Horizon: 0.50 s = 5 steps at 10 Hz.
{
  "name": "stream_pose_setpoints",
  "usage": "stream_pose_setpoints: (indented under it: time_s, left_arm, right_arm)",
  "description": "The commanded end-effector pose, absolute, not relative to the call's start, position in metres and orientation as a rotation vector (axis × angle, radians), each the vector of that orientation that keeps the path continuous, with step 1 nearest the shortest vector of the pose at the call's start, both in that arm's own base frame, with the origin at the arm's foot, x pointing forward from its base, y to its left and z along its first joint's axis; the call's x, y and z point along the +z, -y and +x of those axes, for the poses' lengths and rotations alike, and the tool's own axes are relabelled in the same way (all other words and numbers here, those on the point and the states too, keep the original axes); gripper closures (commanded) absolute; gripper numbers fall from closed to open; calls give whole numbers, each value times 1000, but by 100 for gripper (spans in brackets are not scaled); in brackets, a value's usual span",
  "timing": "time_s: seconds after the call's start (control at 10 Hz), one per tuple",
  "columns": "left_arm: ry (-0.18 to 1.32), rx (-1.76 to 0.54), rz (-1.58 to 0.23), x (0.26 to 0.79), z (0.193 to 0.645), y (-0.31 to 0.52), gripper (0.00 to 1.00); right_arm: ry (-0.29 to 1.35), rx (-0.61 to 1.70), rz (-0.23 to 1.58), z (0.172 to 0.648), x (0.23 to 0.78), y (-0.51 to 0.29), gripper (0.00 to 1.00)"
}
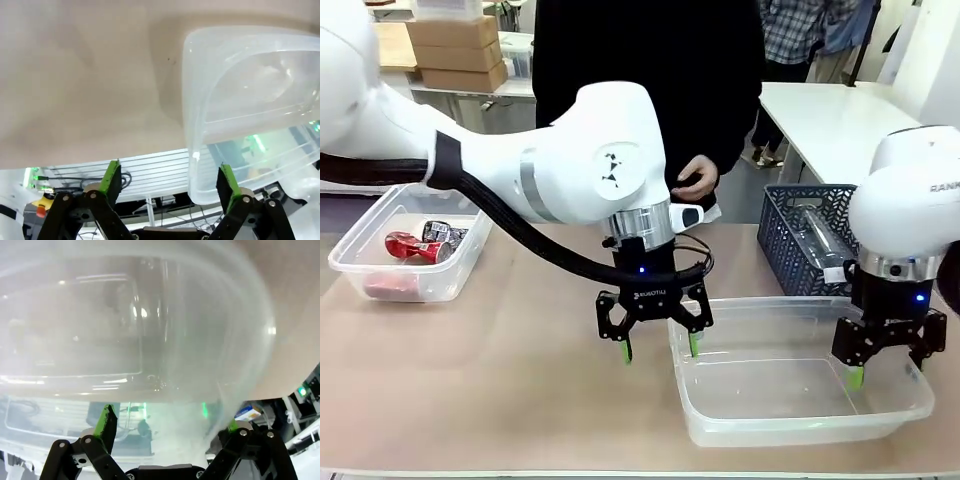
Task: Sort the waste into each basket.
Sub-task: Pick up the Organizing box on the right side of the table and lift it.
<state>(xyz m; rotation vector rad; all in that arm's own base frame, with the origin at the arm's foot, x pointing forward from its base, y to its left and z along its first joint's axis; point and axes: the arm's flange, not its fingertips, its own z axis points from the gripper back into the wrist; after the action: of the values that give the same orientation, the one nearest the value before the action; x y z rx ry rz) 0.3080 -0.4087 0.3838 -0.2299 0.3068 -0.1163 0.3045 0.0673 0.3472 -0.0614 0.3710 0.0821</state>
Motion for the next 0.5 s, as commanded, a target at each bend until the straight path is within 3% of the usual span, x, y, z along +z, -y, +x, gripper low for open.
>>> stream_pose_setpoints:
  time_s: [0.0, 0.1, 0.2, 0.3, 0.4]
  left_arm:
    - [-349, -155, -188, 377, 312, 414, 60]
    - [-350, -179, -174, 374, 309, 418, 96]
    - [-354, -182, -172, 371, 306, 420, 100]
    - [-354, -177, -183, 370, 306, 421, 100]
    - [-356, -177, -187, 370, 306, 422, 100]
  right_arm:
    - [-307, 46, -25, 291, 358, -53, 0]
    - [-275, 35, -23, 291, 366, -48, 0]
    - [-254, 27, -48, 293, 368, -48, 0]
    - [-255, 38, -77, 296, 362, -51, 58]
    - [-256, 63, -92, 295, 358, -57, 58]
